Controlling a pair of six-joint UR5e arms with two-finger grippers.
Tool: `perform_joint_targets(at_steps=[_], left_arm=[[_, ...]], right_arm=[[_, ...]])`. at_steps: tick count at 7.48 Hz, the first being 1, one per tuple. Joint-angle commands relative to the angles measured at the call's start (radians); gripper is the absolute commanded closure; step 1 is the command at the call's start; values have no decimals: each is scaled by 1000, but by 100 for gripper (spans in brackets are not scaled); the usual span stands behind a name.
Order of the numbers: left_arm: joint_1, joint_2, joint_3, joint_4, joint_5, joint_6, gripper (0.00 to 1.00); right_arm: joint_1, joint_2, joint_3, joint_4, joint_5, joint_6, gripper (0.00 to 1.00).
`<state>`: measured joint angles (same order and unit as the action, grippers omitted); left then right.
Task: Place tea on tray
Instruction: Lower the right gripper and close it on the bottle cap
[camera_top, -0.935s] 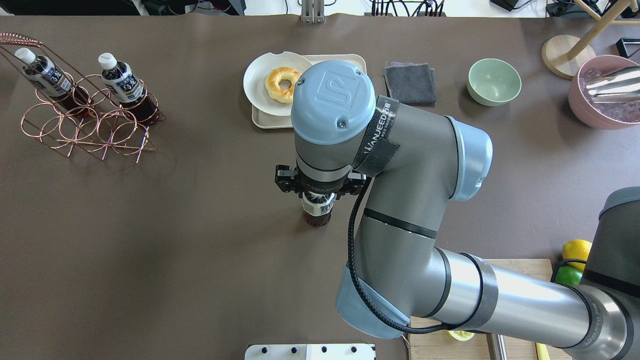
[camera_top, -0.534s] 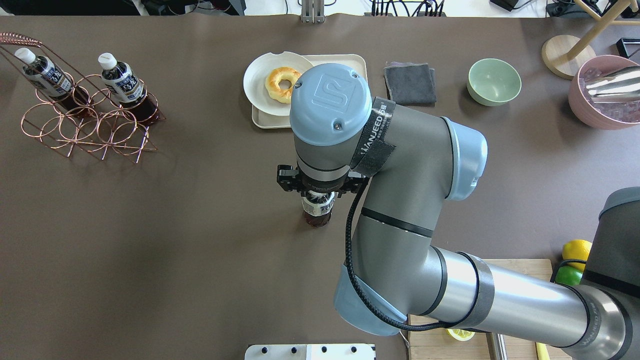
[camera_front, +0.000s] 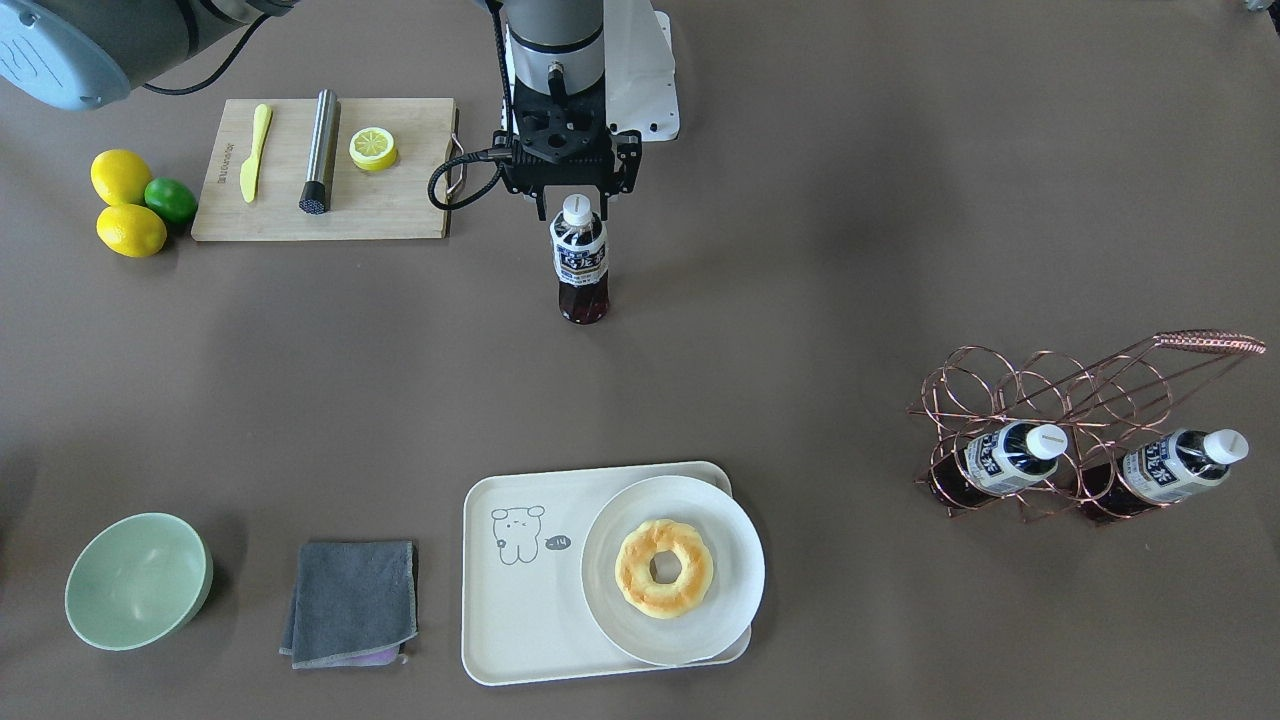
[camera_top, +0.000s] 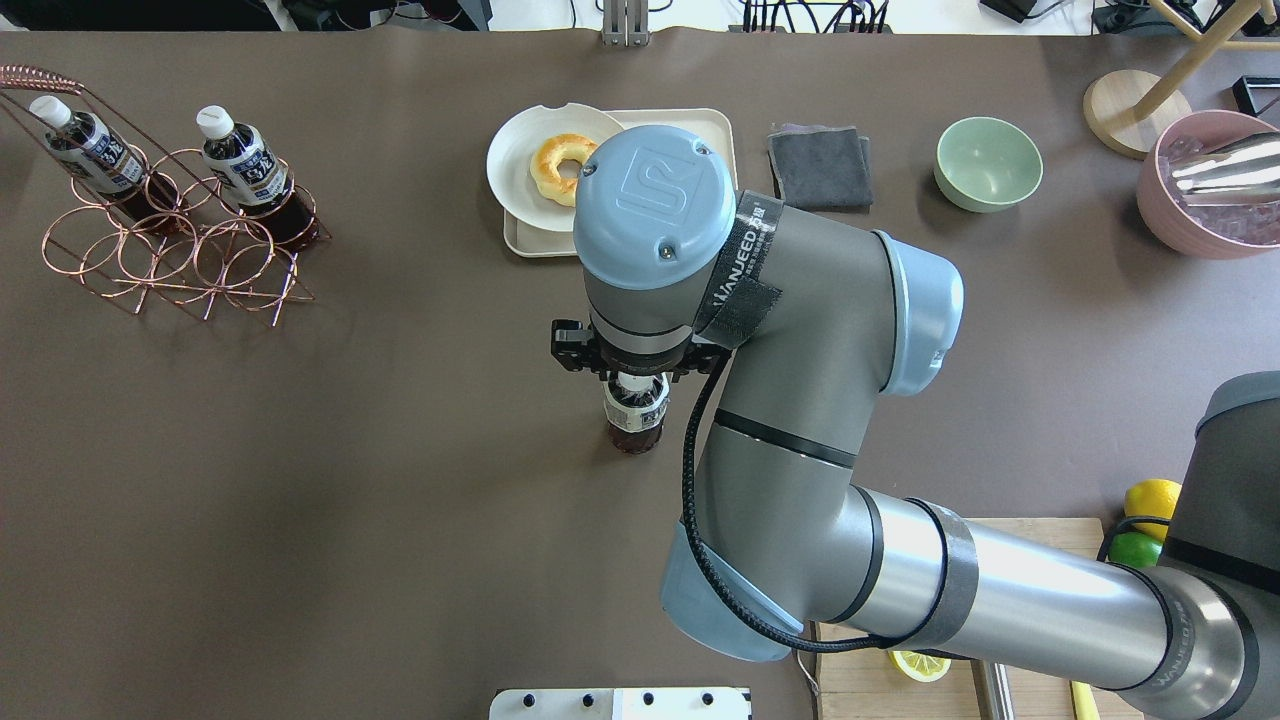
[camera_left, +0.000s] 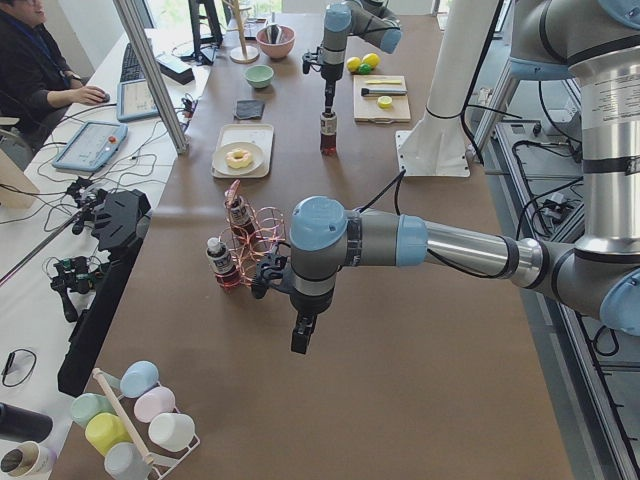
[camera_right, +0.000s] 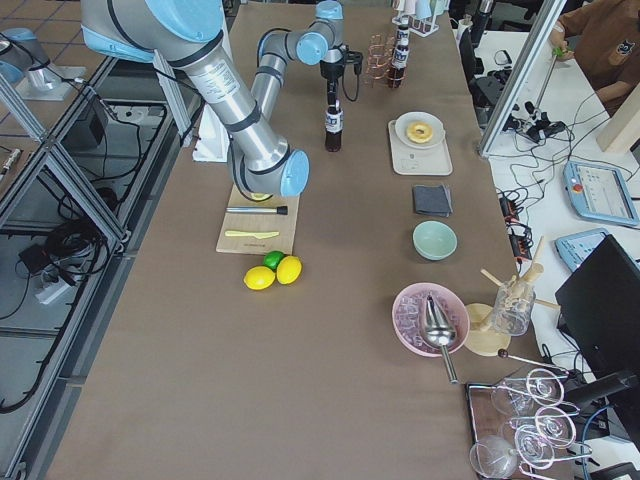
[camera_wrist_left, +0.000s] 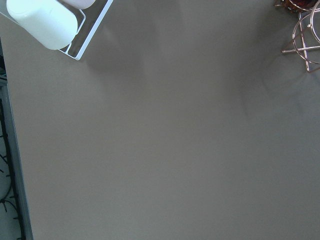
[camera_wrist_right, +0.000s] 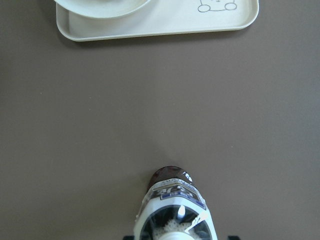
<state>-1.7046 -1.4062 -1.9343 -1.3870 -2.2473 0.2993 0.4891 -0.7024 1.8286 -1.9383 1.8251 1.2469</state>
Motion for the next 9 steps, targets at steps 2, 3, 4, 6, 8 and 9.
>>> perform_joint_targets(at_steps=[2, 3, 4, 6, 8, 9], left_arm=[[2, -7, 3, 3, 0, -2, 2], [2, -8, 2, 5, 0, -2, 2], [2, -14, 5, 8, 2, -2, 2], [2, -31, 20, 8, 0, -2, 2], [2, -33, 21, 8, 0, -2, 2], [2, -33, 23, 8, 0, -2, 2]], right_arm=[[6, 4, -23, 28, -13, -4, 32], [8, 4, -22, 27, -10, -6, 32], [9, 6, -18, 25, -6, -6, 31], [11, 4, -12, 22, -4, -4, 31], [11, 1, -17, 22, -1, -3, 49], [11, 0, -20, 22, -1, -3, 63]])
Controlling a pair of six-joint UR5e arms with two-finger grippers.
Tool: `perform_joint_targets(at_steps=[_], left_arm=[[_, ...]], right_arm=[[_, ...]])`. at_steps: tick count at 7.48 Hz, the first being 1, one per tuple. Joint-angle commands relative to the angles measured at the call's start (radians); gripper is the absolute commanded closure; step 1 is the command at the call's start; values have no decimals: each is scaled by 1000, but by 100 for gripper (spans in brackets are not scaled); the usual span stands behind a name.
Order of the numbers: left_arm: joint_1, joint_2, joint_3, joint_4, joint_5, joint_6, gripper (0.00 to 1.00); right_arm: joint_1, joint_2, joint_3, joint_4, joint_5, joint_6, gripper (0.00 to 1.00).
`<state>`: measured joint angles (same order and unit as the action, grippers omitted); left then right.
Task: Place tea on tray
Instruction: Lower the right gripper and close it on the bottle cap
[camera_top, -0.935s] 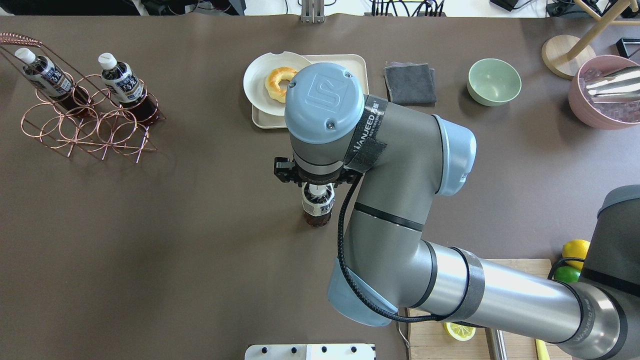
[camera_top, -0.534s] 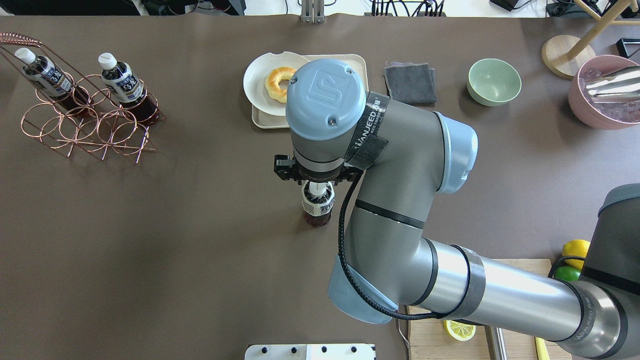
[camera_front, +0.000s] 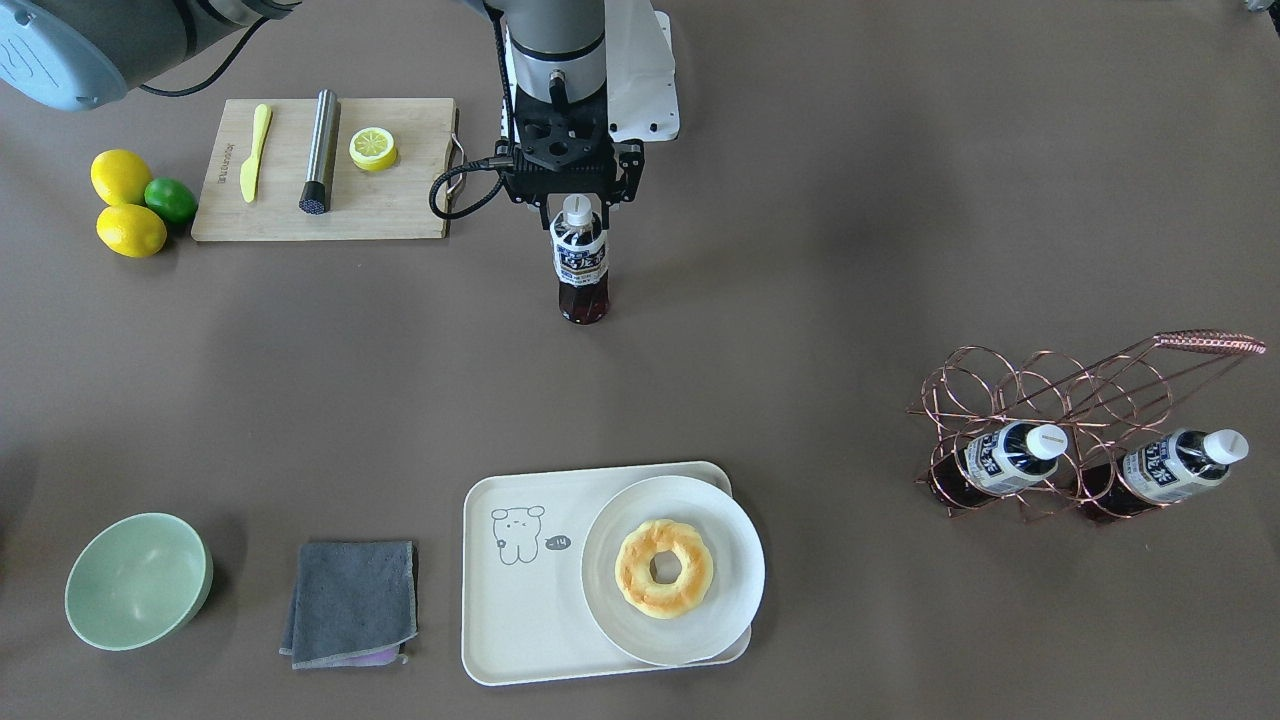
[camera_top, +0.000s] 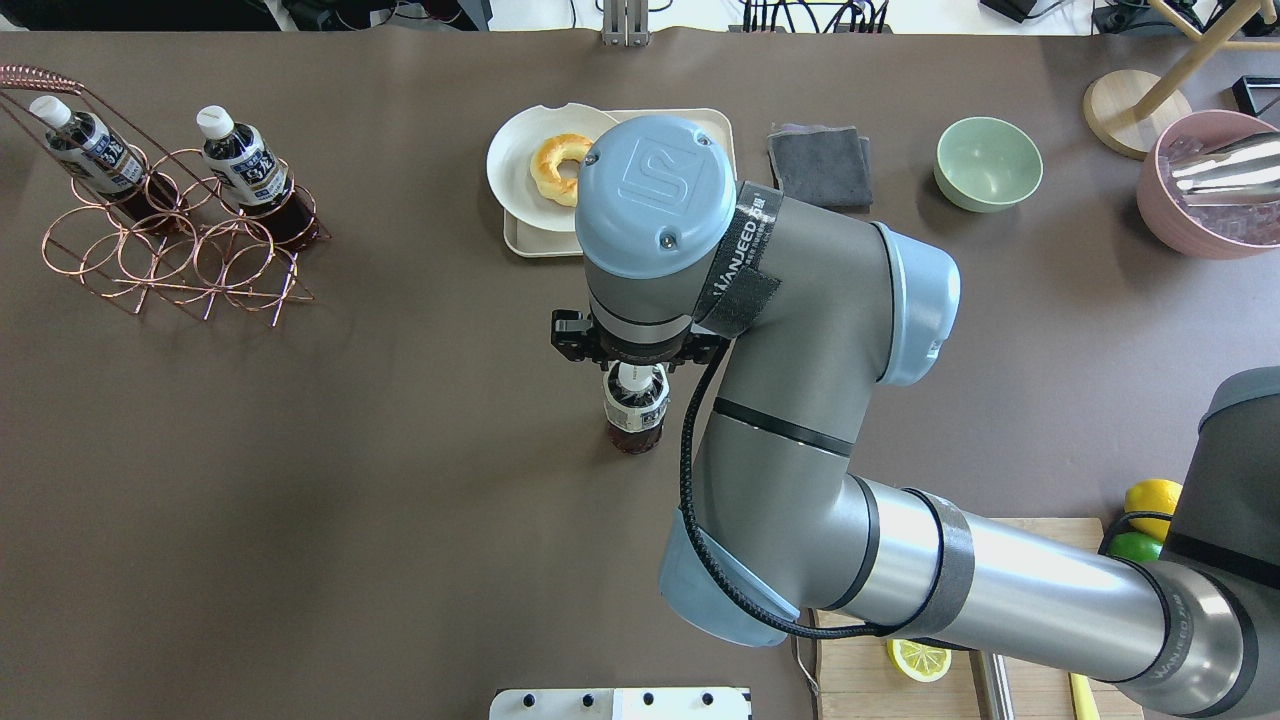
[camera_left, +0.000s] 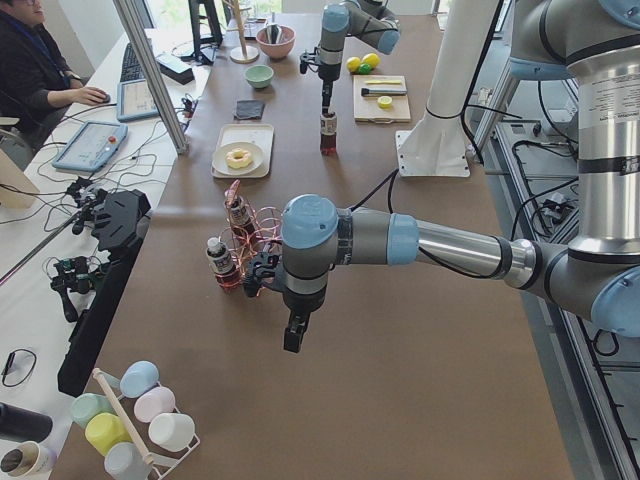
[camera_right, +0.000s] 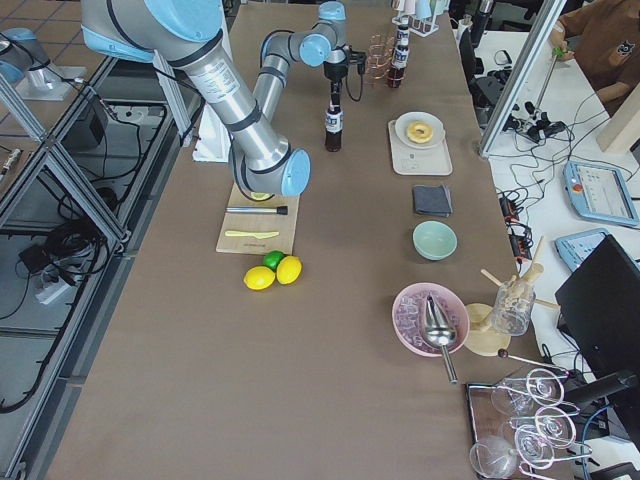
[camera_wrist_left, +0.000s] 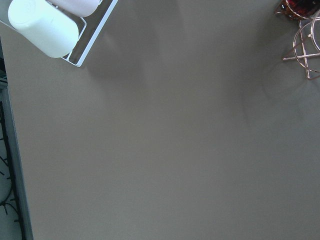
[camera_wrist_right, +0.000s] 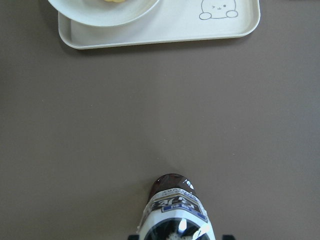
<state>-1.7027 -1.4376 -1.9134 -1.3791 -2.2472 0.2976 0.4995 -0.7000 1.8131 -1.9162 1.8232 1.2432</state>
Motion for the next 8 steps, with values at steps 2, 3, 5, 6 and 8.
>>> perform_joint_targets(at_steps=[2, 3, 5, 6, 8], left_arm=[[0, -3, 4, 0, 0, 0, 2], [0, -3, 2, 0, 0, 0, 2], [0, -6, 2, 0, 0, 0, 2], [0, -18, 7, 2, -11, 0, 2], [0, -44, 30, 2, -18, -2, 2]], right_arm=[[-1, -4, 2, -1, 2, 10, 84], [1, -4, 6, -3, 4, 10, 100], [4, -3, 12, -6, 4, 10, 100], [7, 0, 20, -24, 8, 10, 100], [62, 7, 20, -23, 53, -5, 100]])
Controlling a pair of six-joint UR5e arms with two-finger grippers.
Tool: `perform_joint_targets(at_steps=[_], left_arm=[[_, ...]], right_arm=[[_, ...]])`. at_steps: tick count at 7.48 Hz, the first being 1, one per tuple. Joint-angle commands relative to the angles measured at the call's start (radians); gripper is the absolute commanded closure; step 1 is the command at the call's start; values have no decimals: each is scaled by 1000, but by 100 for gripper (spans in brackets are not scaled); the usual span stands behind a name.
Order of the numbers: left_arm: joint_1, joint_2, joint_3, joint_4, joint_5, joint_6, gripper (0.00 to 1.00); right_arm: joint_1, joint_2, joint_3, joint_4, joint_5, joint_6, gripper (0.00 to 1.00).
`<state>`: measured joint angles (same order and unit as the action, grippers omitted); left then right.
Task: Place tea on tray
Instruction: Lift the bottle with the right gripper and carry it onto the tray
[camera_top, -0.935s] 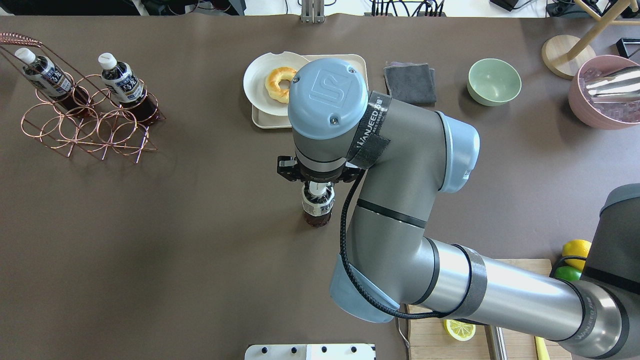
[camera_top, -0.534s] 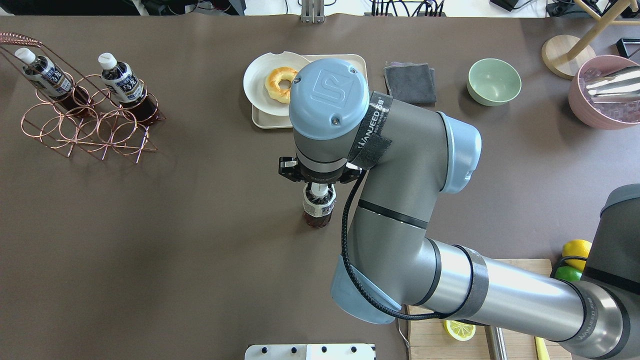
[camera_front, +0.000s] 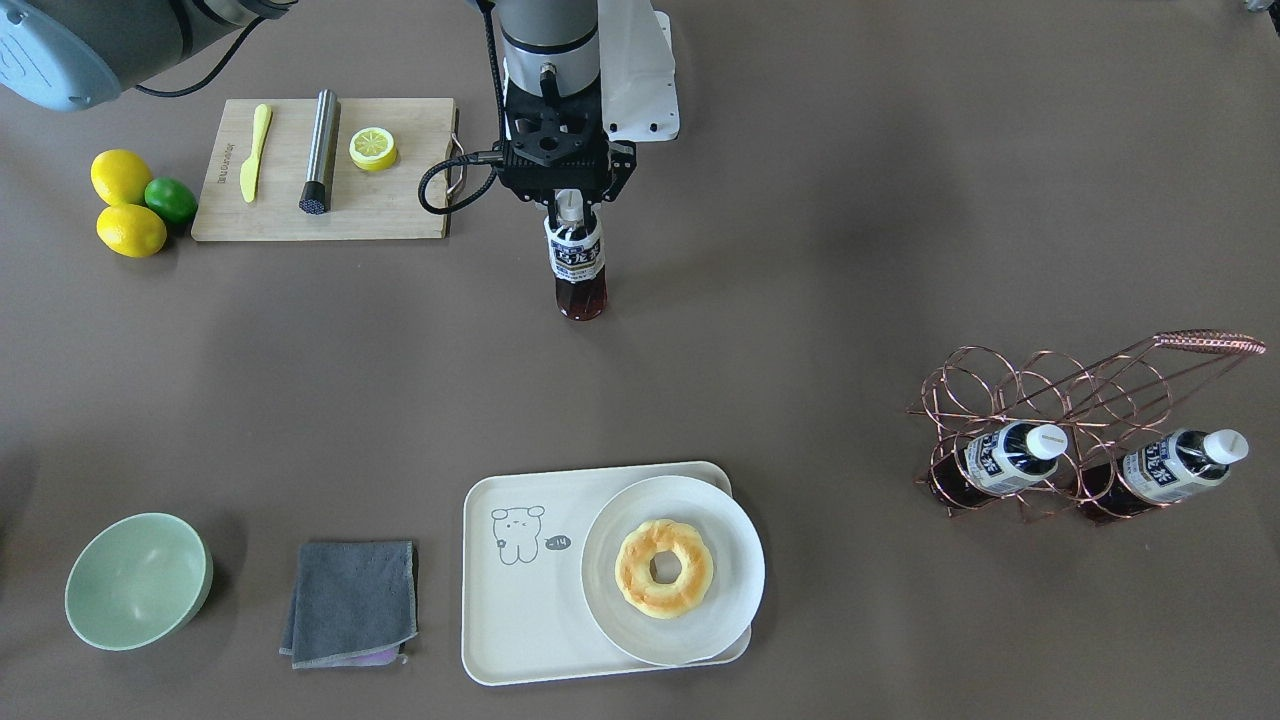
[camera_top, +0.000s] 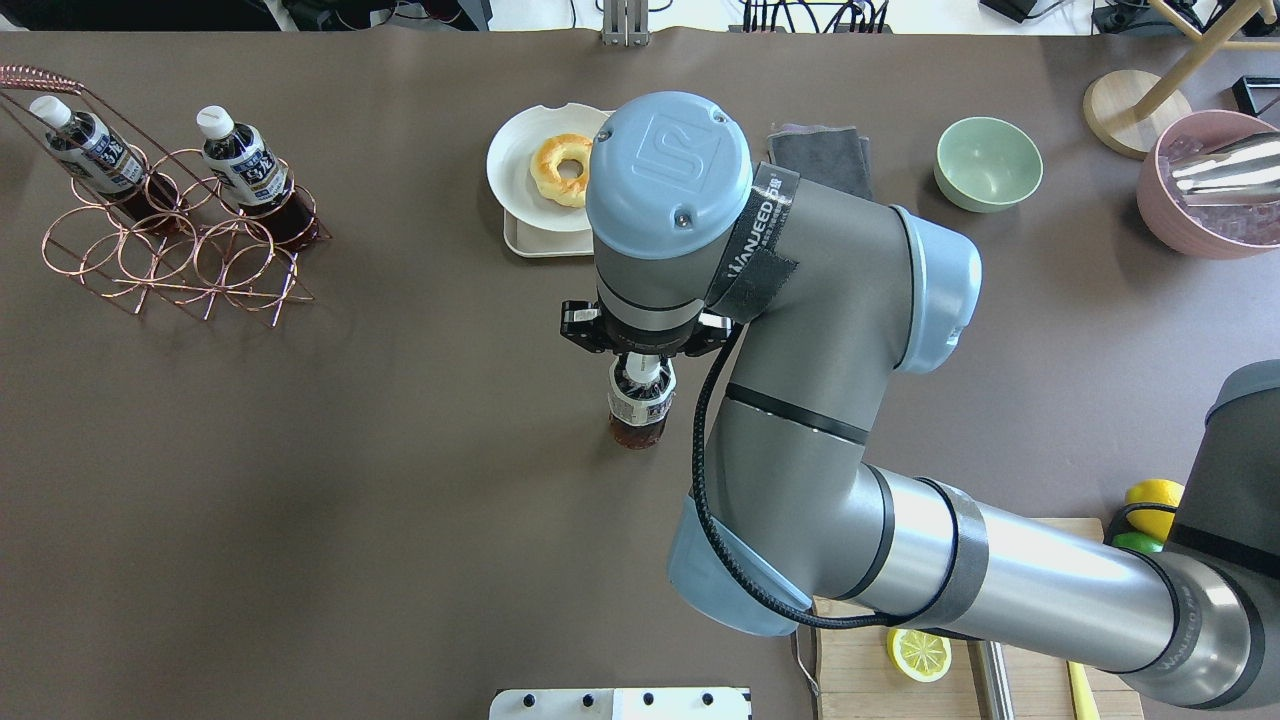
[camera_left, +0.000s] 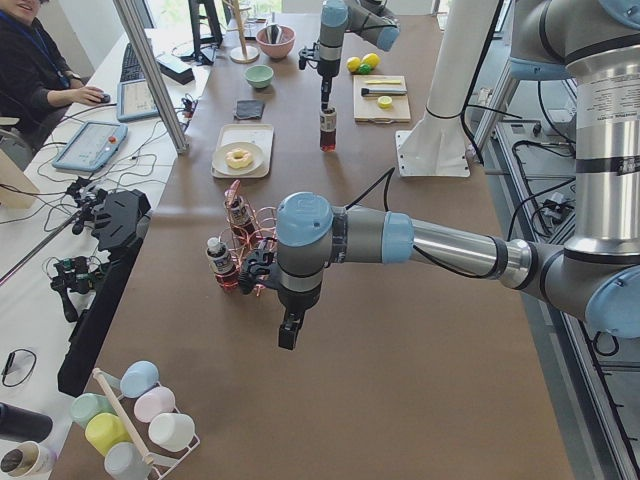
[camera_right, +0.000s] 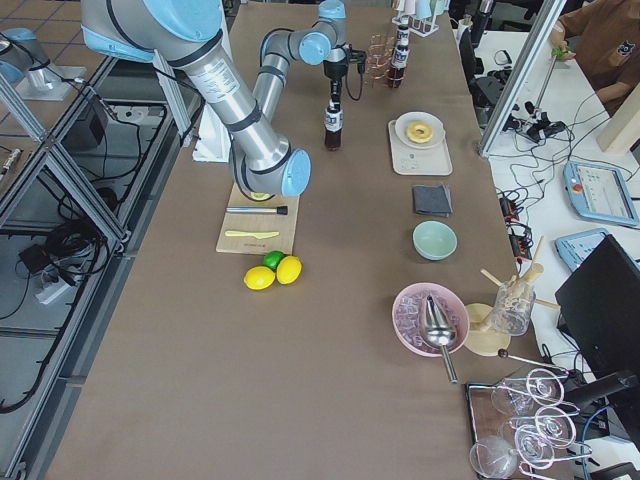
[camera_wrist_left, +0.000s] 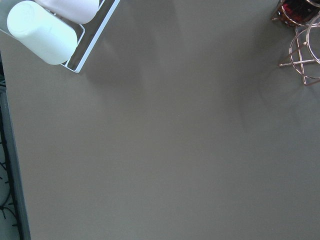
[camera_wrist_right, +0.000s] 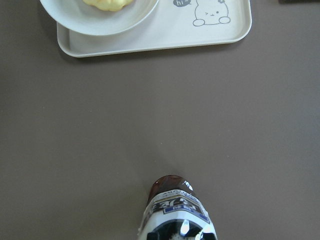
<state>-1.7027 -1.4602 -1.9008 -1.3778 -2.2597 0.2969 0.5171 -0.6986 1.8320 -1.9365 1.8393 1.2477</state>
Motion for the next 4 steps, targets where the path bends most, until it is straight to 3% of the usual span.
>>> perform_joint_targets(at_steps=[1, 2, 4], left_arm=[[0, -26, 22, 2, -6, -1, 2], [0, -28, 22, 2, -8, -1, 2], [2, -28, 16, -1, -23, -54, 2]], right_arm=[[84, 8, -3, -2, 66, -58, 100], [128, 10, -23, -2, 98, -104, 100], [208, 98, -159, -3, 141, -171, 100]])
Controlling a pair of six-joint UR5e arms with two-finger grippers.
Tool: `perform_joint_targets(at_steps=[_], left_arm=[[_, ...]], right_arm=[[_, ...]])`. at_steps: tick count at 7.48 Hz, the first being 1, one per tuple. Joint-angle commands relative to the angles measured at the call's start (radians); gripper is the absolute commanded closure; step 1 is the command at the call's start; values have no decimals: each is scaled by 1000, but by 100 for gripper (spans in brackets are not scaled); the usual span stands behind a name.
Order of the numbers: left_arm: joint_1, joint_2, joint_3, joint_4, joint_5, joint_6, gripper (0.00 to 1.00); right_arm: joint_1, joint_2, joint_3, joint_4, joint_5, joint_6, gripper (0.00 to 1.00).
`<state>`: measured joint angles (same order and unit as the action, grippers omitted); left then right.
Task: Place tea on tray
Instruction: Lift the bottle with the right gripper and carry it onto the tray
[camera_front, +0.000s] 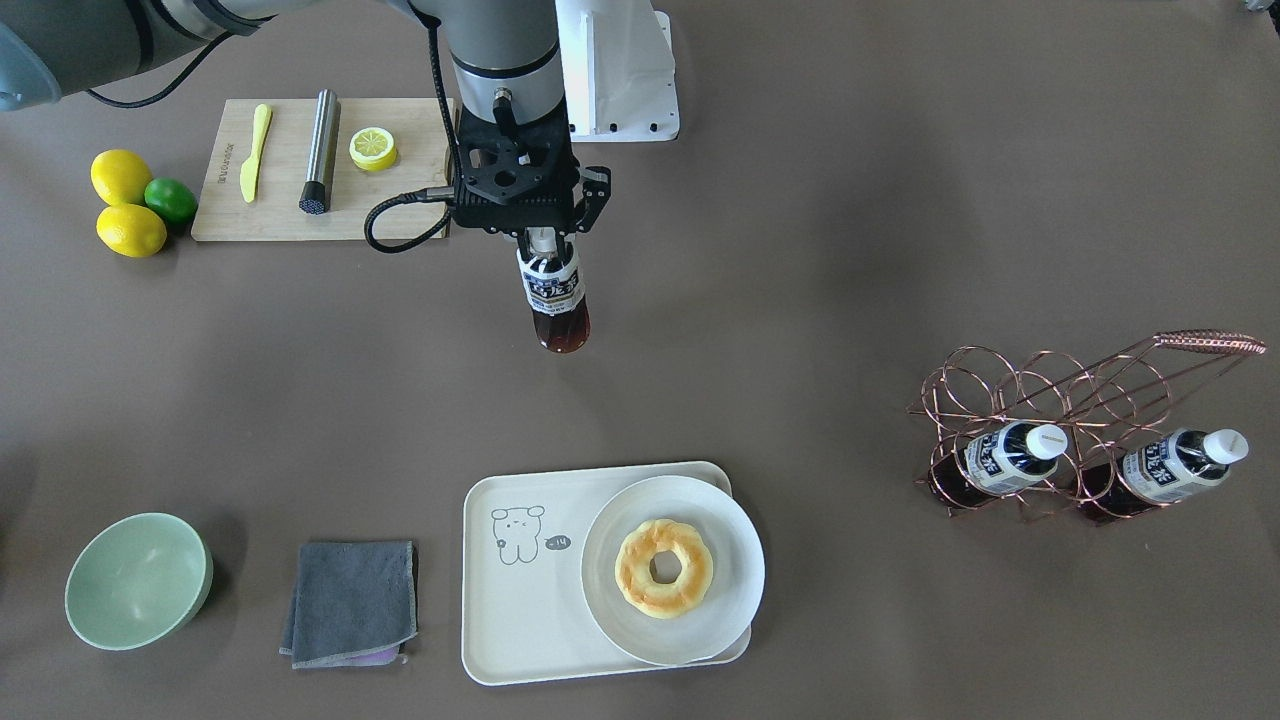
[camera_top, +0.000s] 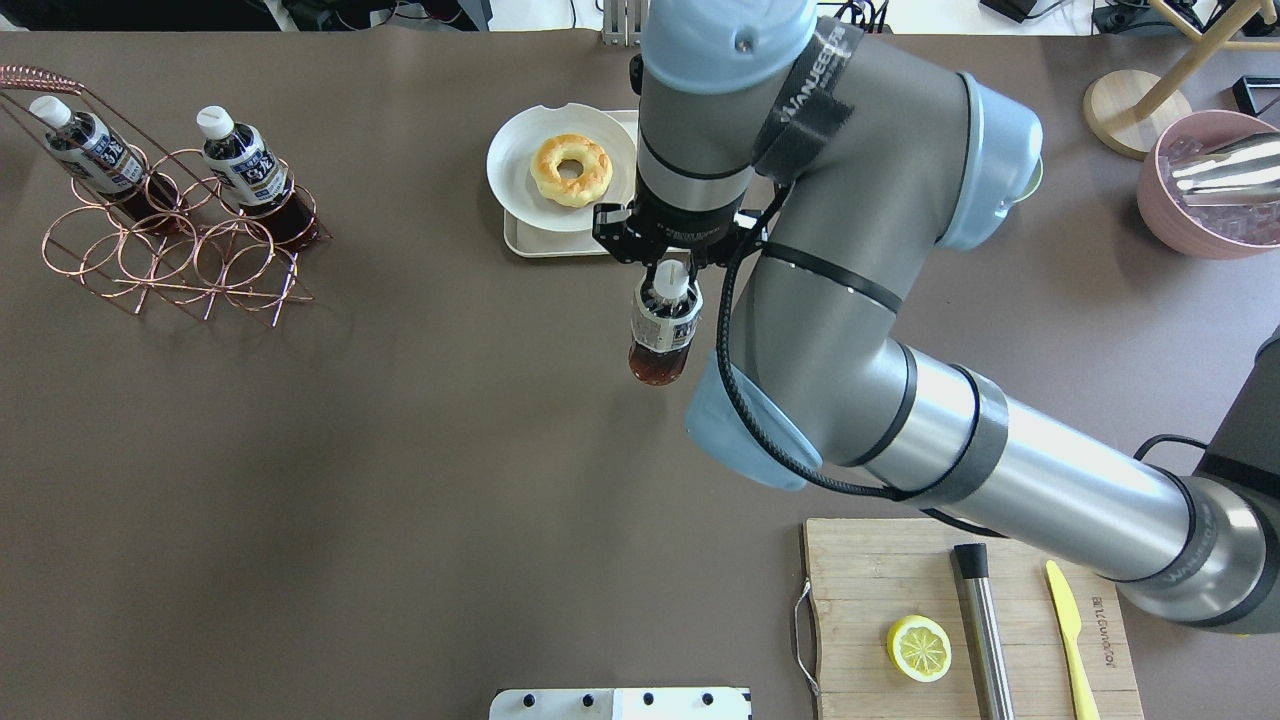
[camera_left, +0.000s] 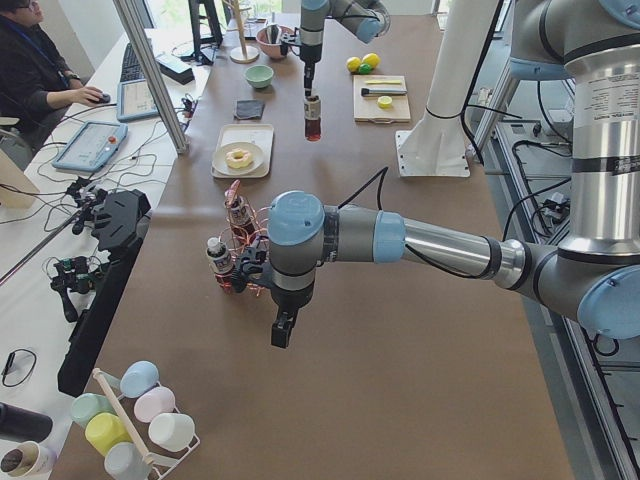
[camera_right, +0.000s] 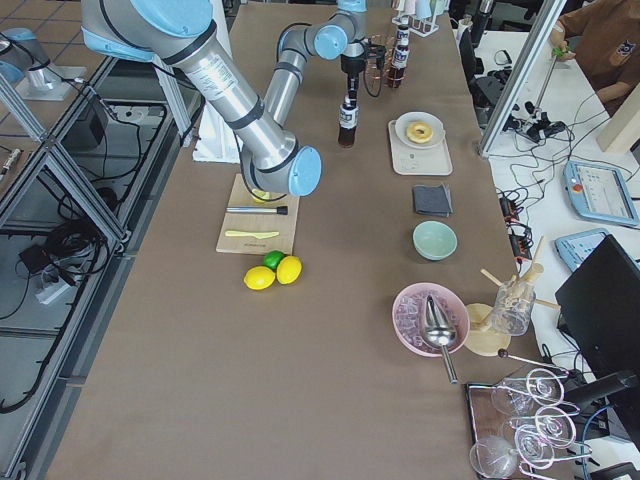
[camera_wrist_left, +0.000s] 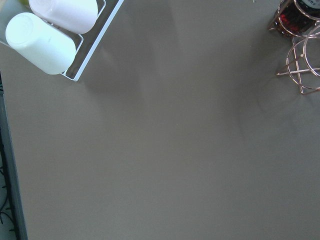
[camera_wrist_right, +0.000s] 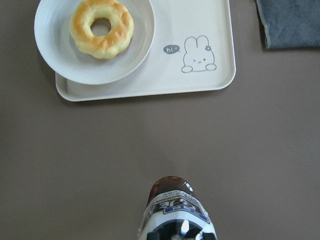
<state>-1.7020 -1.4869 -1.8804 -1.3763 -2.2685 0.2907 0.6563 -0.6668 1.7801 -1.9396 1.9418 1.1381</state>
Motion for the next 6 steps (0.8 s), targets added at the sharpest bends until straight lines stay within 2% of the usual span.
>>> perform_joint_targets(at_steps=[1, 3, 6], left_arm=[[1, -7, -8, -3, -14, -62, 2], [1, -10, -11, -3, -14, -65, 2], [2, -29, -2, -1, -13, -67, 2]], right_arm=[[116, 111, -196, 2, 58, -114, 100], [198, 195, -368, 16, 92, -208, 100], [273, 213, -581, 232, 135, -245, 100]])
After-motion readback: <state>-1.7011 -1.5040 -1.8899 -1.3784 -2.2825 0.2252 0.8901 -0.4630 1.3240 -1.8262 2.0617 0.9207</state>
